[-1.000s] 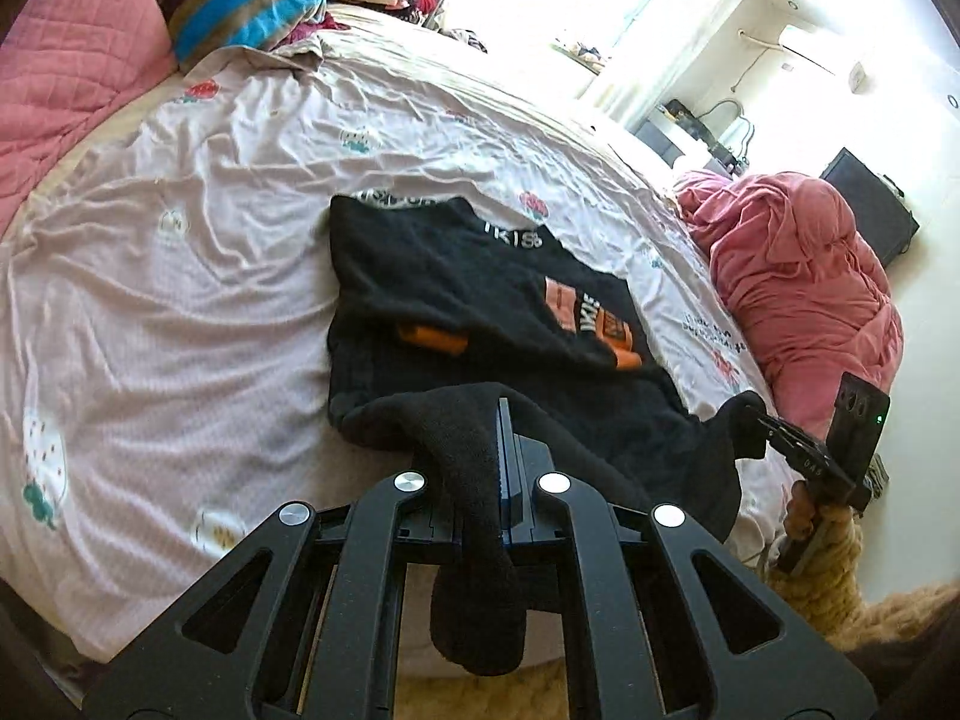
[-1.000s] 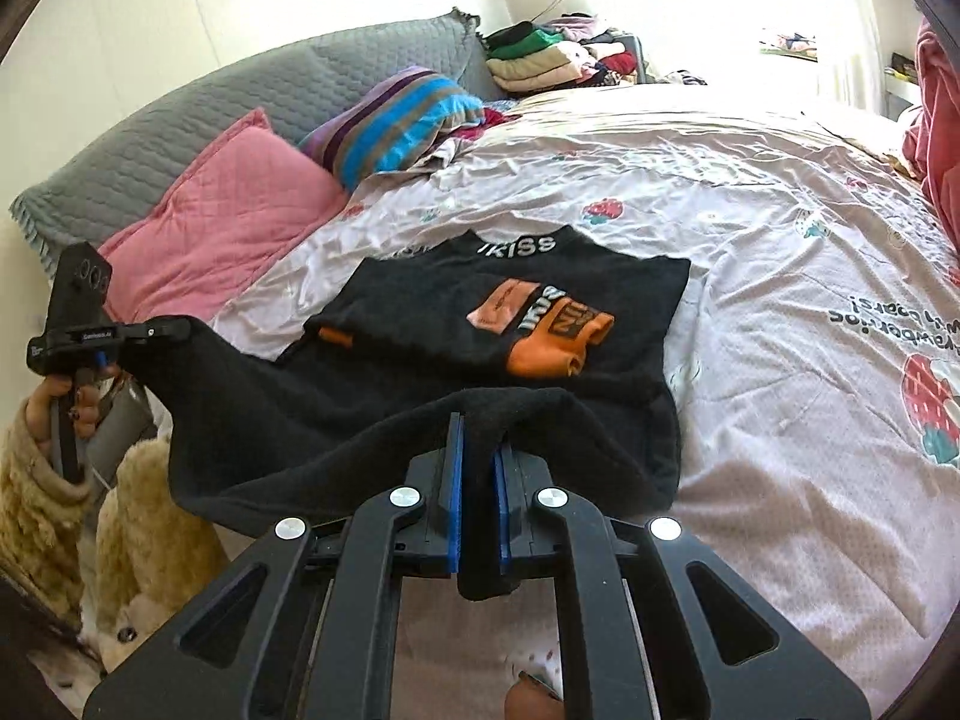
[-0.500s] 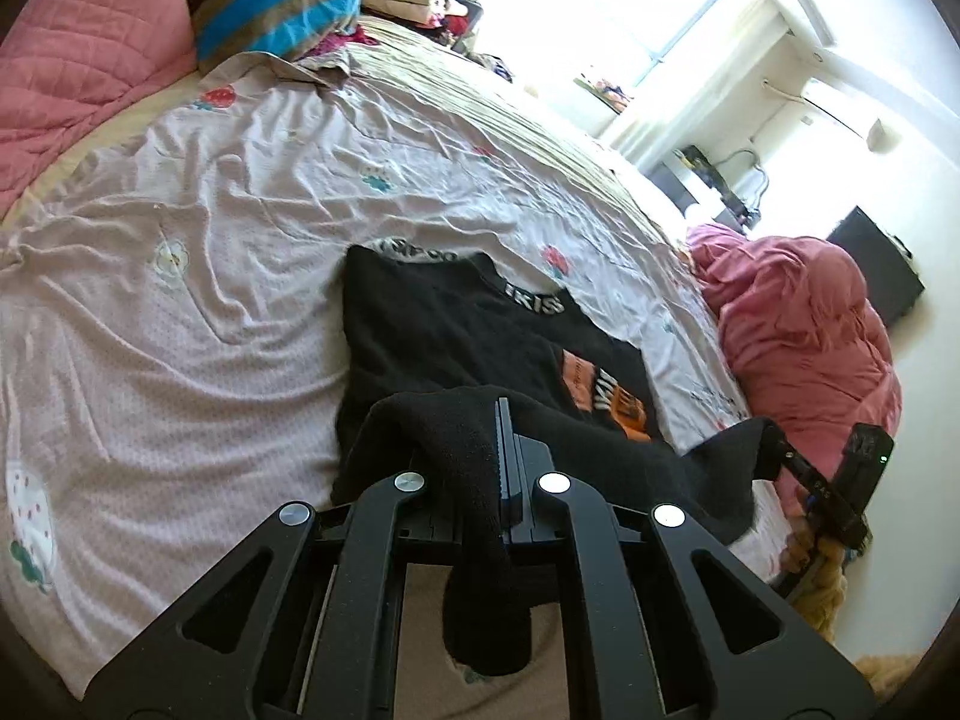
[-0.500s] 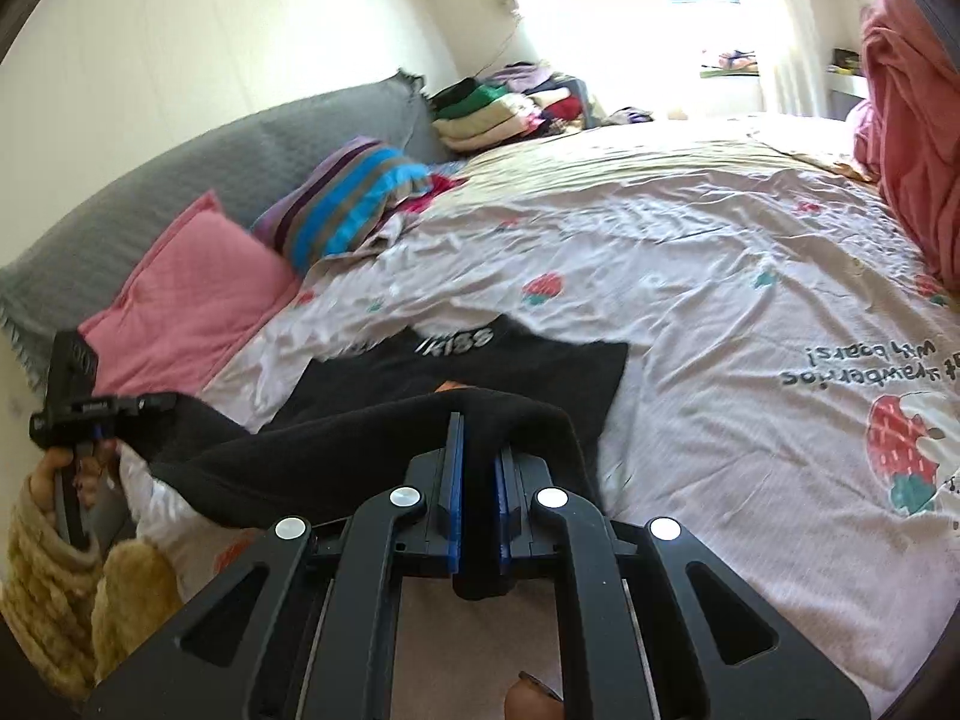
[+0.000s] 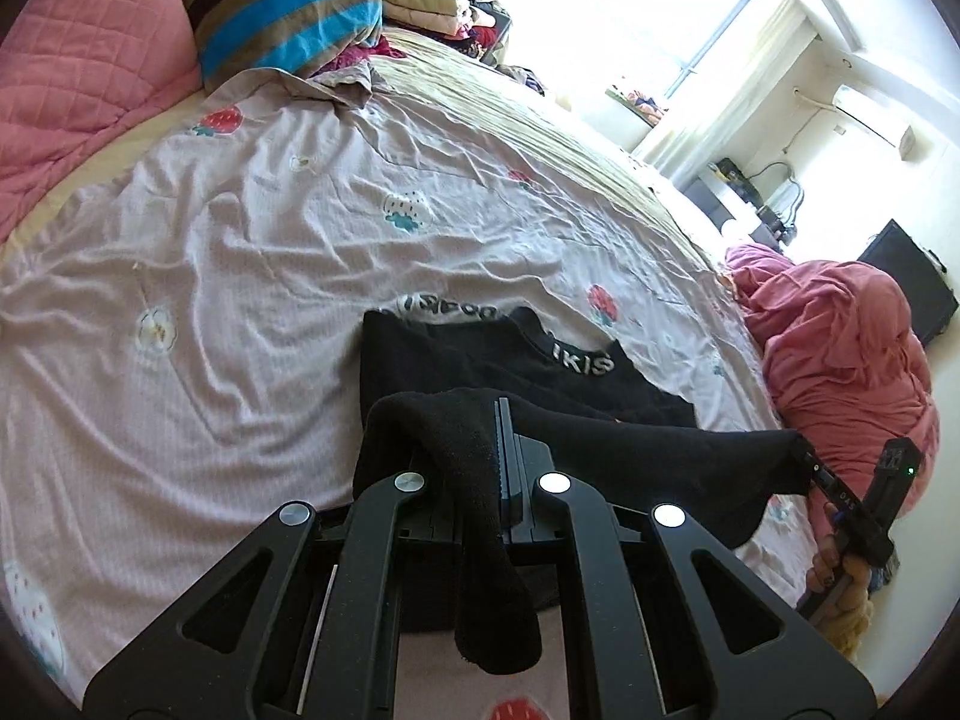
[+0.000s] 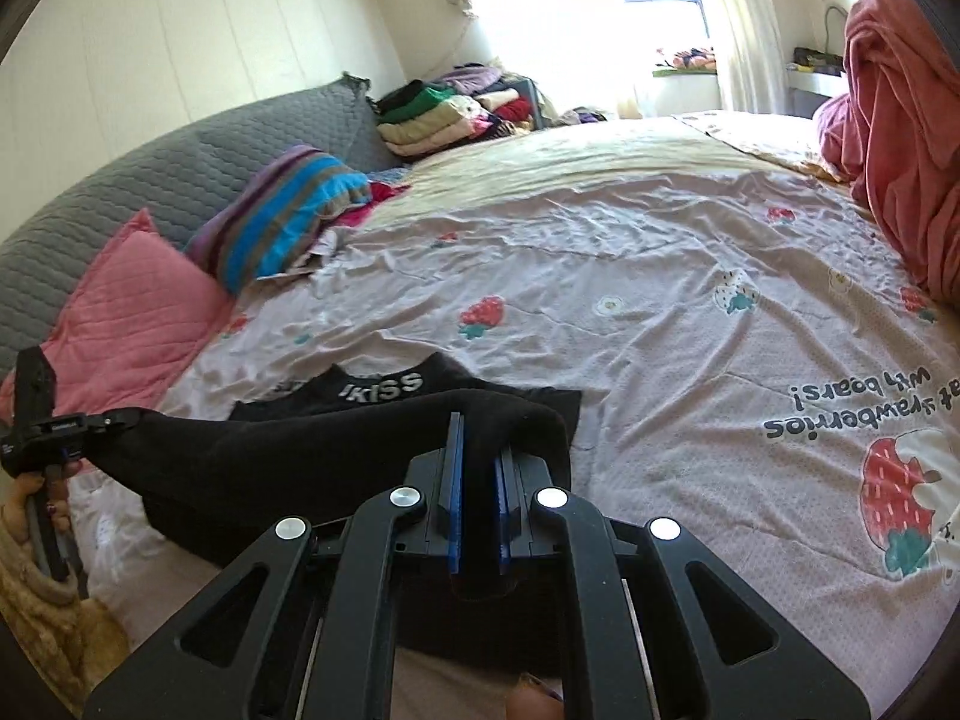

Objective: Fold small clothes
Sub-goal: 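Lift the hem with both tools and fold it over the sleeves toward the collar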

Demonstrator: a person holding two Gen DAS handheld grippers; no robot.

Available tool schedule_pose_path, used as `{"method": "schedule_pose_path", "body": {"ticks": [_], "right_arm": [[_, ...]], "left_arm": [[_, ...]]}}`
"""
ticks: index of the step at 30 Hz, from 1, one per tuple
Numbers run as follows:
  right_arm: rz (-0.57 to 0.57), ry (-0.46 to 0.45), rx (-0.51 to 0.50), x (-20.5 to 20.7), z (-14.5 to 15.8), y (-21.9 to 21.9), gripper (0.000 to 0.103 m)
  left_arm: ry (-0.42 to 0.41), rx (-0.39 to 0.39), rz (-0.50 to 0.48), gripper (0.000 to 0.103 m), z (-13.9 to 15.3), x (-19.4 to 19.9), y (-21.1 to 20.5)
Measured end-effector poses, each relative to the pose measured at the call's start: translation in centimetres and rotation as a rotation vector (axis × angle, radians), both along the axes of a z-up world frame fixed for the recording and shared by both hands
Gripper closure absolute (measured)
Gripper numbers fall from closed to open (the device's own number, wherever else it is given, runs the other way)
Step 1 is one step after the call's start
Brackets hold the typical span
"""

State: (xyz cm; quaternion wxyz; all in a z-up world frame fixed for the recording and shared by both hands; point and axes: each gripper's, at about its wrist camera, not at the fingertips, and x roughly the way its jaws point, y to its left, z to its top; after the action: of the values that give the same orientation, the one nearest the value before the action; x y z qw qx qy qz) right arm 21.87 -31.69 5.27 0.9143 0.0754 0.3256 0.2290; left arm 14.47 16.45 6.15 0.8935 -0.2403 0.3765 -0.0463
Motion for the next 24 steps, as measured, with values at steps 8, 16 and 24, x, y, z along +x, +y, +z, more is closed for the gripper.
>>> {"method": "schedule_pose_path", "body": {"ticks": [8,16,24], "right_arm": [[-0.046,0.110,-0.017,3.6,-3.5,0.2,0.096],[-0.072,0.172,-0.030,4.7,-5.8,0.7,0.093],[-0.129,0.035,-0.146,2.5,-4.0,1.4,0.052]], "left_arm": [[0.033,0.034,0.022,0.101,-2.3,3.8,-0.3],[0.046,0.067,0.036,0.099,-3.6,4.3,-0.6],[-0.021,0.136,0.066,0.079,-1.8,2.2,-1.1]]}}
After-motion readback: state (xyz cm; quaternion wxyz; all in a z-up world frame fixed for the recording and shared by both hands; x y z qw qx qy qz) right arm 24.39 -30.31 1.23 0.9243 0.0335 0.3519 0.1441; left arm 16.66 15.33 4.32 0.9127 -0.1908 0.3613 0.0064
